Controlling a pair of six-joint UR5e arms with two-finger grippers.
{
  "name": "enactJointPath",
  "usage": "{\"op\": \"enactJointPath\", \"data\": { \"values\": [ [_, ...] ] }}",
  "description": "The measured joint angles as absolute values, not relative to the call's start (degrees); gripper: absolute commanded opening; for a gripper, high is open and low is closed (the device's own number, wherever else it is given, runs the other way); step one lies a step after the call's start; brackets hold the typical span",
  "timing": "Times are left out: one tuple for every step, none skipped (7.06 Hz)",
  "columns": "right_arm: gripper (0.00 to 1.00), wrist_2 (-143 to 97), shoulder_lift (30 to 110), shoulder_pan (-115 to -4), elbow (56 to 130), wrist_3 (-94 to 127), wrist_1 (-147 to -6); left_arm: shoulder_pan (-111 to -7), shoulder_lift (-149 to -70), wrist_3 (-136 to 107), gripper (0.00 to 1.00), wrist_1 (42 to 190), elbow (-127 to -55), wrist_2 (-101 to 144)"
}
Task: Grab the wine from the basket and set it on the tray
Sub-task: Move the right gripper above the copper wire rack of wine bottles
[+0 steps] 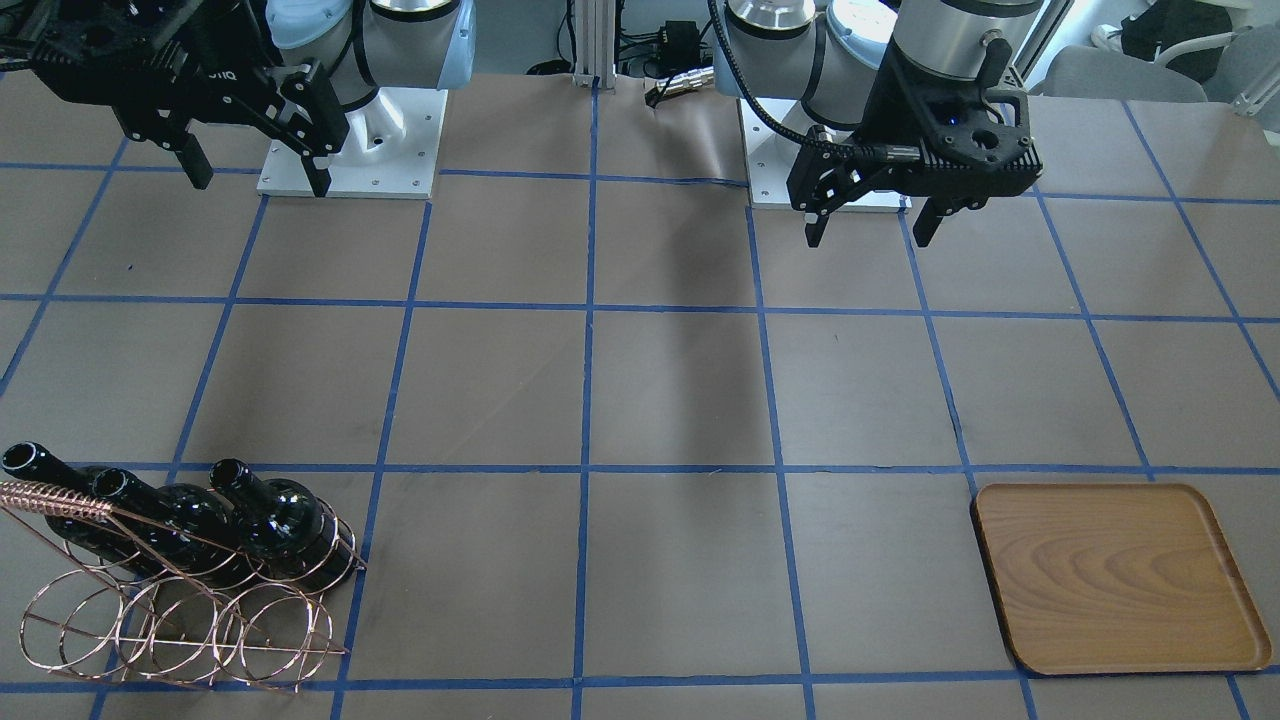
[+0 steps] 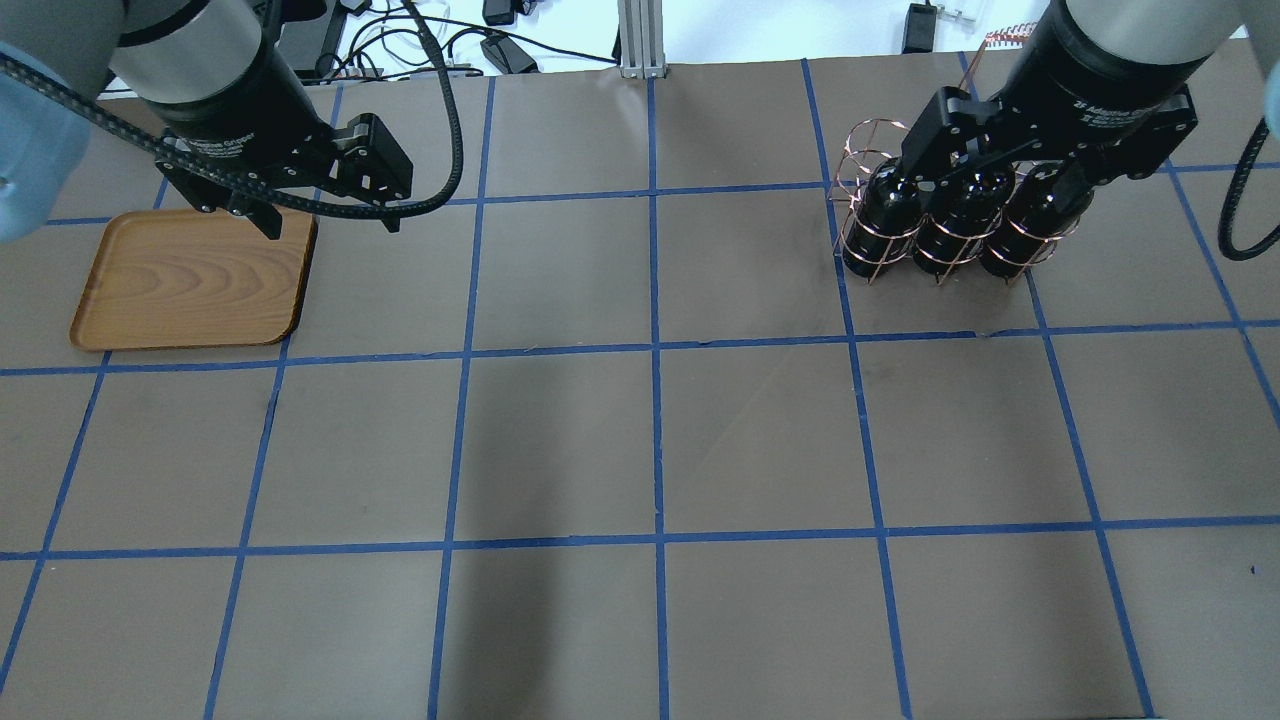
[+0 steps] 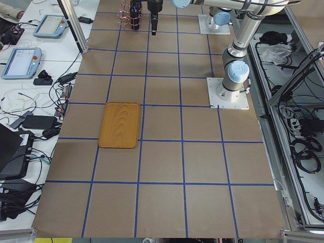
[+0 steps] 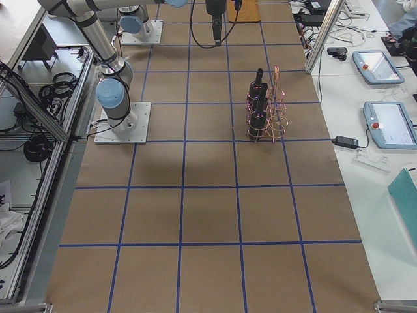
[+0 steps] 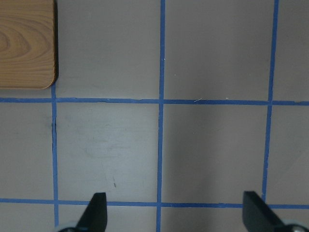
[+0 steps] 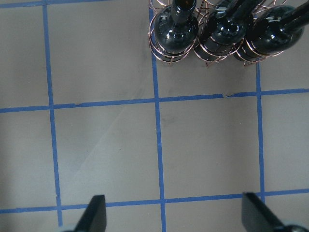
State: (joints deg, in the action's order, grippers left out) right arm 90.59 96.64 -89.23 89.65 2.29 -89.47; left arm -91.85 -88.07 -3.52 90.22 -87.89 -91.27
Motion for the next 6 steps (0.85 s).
{"op": "enactJointPath", "data": {
  "values": [
    [1.00,90.7,96.6,-89.2,89.6,2.3,-89.5,-91.8,-88.1,-3.5,1.00,90.2,-87.9,-91.3],
    [1.00,90.8,96.6,-89.2,89.6,2.3,-89.5,-91.8,-88.1,-3.5,1.00,90.2,-87.9,-91.3],
    [1.00,90.8,96.6,-89.2,89.6,2.1,-89.5,-91.8,-88.1,-3.5,1.00,90.2,-87.9,-91.2],
    [1.00,90.7,96.6,-89.2,89.5,1.7,-89.6,-91.8,-88.1,-3.5,1.00,90.2,-87.9,-91.2],
    [1.00,90.5,96.6,-89.2,89.5,1.5,-89.7,-91.8,-88.1,-3.5,1.00,90.2,-87.9,-91.3],
    [1.00,90.4,96.6,-89.1,89.4,1.5,-90.0,-91.8,-88.1,-3.5,1.00,90.2,-87.9,-91.3]
  ]
}}
